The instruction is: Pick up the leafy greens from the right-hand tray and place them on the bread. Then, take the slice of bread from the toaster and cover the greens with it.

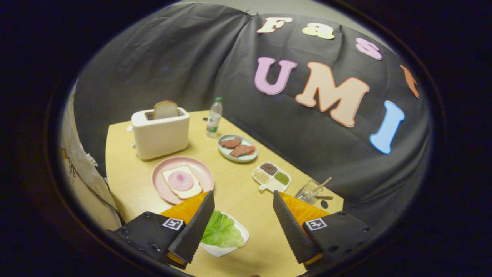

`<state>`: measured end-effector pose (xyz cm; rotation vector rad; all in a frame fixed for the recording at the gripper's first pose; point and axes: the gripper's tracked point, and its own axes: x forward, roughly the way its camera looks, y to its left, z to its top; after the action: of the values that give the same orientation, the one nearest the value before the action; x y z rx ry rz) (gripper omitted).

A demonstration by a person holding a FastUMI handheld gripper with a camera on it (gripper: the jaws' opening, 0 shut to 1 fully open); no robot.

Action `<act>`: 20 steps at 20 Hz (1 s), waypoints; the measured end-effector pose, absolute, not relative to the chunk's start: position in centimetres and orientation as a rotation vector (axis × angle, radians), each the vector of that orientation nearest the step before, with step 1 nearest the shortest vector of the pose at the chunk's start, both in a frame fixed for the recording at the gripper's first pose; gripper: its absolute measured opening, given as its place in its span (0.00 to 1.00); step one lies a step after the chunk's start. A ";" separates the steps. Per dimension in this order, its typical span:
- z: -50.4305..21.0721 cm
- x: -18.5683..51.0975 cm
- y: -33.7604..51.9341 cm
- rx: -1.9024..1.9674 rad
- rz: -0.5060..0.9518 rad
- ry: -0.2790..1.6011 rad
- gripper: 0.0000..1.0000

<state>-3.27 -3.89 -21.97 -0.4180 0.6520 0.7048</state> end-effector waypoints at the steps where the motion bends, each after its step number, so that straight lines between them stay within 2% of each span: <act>1: -23.0 -3.7 -3.6 -0.432 0.735 0.674 0.98; 7: -29.2 -5.5 -3.7 -0.497 0.853 0.812 0.99; 20: -39.1 -8.1 -6.5 -0.580 0.965 1.107 0.99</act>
<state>-8.10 -6.55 -39.05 -0.5804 1.1069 0.9647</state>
